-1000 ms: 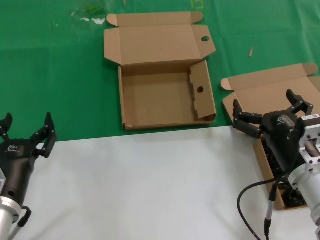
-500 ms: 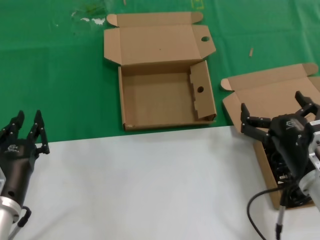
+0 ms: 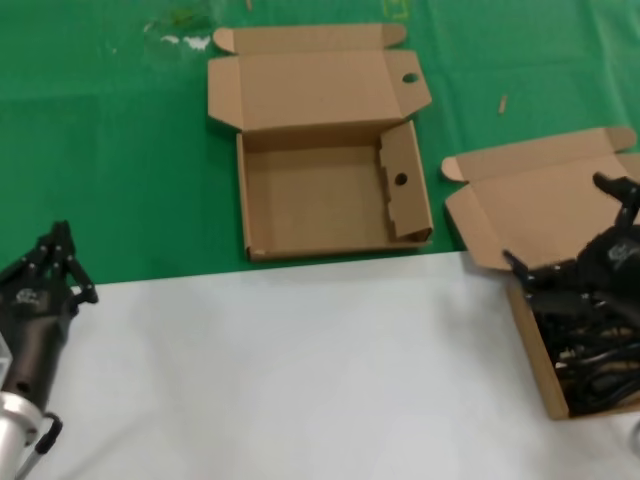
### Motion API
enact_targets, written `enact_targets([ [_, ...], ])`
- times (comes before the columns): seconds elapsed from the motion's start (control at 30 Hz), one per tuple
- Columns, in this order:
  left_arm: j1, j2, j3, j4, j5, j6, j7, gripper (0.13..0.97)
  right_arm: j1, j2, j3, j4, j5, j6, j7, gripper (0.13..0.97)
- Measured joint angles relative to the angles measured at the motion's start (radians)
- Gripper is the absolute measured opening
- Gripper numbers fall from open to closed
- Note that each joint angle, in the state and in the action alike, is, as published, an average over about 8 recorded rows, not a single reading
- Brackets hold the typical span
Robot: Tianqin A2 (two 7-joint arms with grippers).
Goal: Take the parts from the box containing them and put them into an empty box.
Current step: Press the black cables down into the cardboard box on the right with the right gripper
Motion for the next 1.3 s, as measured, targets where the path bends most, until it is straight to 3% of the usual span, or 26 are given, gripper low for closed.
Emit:
enact_targets([
  [0.13,0.000,0.000,0.000,0.000,0.000,0.000,0.000,0.152,-0.027,0.160,0.041,0.016,-0.022,-0.133,0.068,0.966],
  [0.27,0.000,0.000,0.000,0.000,0.000,0.000,0.000,0.147,-0.053,0.294,0.089,0.010,0.006,-0.291,0.049,0.966],
  [0.5,0.000,0.000,0.000,0.000,0.000,0.000,0.000,0.140,0.013,0.414,0.072,-0.032,-0.032,-0.559,-0.019,0.966],
  [0.87,0.000,0.000,0.000,0.000,0.000,0.000,0.000,0.140,0.363,0.306,-0.102,-0.174,-0.293,-0.879,-0.131,0.944],
  [1.07,0.000,0.000,0.000,0.000,0.000,0.000,0.000,0.140,0.508,0.219,-0.165,-0.263,-0.373,-0.972,-0.189,0.937],
  [1.3,0.000,0.000,0.000,0.000,0.000,0.000,0.000,0.140,0.620,0.144,-0.212,-0.370,-0.426,-1.037,-0.240,0.854],
])
